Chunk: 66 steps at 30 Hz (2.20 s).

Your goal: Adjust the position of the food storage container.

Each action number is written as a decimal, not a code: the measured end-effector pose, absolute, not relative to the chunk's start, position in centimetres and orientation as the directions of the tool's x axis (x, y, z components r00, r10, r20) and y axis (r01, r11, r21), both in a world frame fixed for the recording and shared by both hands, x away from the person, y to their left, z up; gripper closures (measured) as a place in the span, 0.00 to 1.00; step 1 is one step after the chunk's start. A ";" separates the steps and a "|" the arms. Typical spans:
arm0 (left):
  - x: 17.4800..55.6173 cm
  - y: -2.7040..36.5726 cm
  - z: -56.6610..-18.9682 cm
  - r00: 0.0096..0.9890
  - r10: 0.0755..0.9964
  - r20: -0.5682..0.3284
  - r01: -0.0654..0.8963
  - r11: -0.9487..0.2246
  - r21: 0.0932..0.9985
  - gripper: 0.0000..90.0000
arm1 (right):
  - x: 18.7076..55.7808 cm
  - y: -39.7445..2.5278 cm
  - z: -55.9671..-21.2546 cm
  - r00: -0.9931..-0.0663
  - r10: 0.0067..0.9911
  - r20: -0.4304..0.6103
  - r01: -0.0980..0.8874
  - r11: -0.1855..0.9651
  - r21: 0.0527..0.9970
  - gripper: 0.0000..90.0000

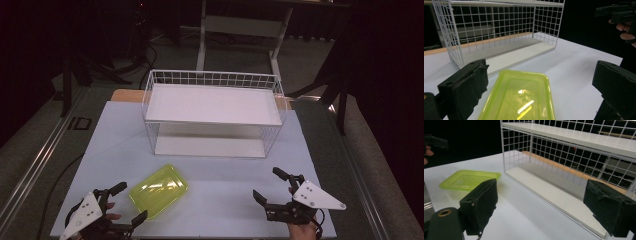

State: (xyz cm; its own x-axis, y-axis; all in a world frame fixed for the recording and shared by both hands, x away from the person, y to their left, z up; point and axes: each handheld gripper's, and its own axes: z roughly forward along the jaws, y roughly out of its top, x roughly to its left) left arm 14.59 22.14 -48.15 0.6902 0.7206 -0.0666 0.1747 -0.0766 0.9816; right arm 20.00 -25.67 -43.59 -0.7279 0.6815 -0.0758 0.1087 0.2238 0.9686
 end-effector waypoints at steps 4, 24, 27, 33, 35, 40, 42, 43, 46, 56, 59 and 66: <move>14.6 22.4 -47.7 0.694 0.716 -0.076 0.174 -0.064 0.983 0.01 | 20.0 -25.6 -43.5 -0.725 0.685 -0.070 0.106 0.211 0.972 0.13; 15.6 26.5 -48.9 0.665 0.741 -0.094 0.442 -0.289 0.849 0.18 | 19.9 -24.5 -43.1 -0.708 0.705 -0.052 0.110 0.183 0.977 0.13; 16.0 26.8 -50.1 0.661 0.746 -0.080 0.482 -0.340 0.808 0.37 | 20.0 -24.4 -43.2 -0.723 0.690 -0.040 0.120 0.183 0.976 0.13; 16.7 26.5 -51.3 0.671 0.735 -0.094 0.539 -0.397 0.743 0.66 | 20.1 -24.7 -43.2 -0.718 0.695 -0.029 0.125 0.170 0.977 0.13; 17.1 26.1 -51.8 0.687 0.719 -0.103 0.567 -0.442 0.695 0.75 | 20.1 -24.8 -43.3 -0.718 0.696 -0.029 0.125 0.169 0.978 0.13; 17.9 24.8 -52.5 0.696 0.712 -0.095 0.588 -0.489 0.645 1.00 | 20.0 -24.8 -43.3 -0.714 0.699 -0.038 0.122 0.178 0.976 0.13; 18.2 24.1 -52.6 0.698 0.714 -0.061 0.578 -0.511 0.636 1.00 | 20.0 -24.9 -43.3 -0.711 0.702 -0.043 0.118 0.180 0.977 0.13; 18.3 23.9 -52.6 0.694 0.717 -0.065 0.582 -0.504 0.638 1.00 | 20.0 -24.9 -43.3 -0.712 0.701 -0.042 0.117 0.177 0.977 0.13; 18.9 23.5 -52.6 0.690 0.719 -0.080 0.587 -0.492 0.643 1.00 | 20.1 -24.9 -43.3 -0.713 0.701 -0.034 0.123 0.173 0.977 0.13; 22.2 23.4 -52.4 0.634 0.770 -0.074 0.621 -0.450 0.642 1.00 | 20.2 -24.9 -43.5 -0.724 0.689 -0.034 0.127 0.181 0.975 0.13; 23.3 23.2 -52.4 0.624 0.776 -0.094 0.630 -0.427 0.649 1.00 | 20.2 -24.8 -43.6 -0.727 0.686 -0.032 0.129 0.182 0.975 0.13; 25.3 21.4 -52.8 0.626 0.771 -0.117 0.637 -0.419 0.647 1.00 | 20.2 -24.5 -44.0 -0.725 0.686 -0.064 0.111 0.209 0.972 0.13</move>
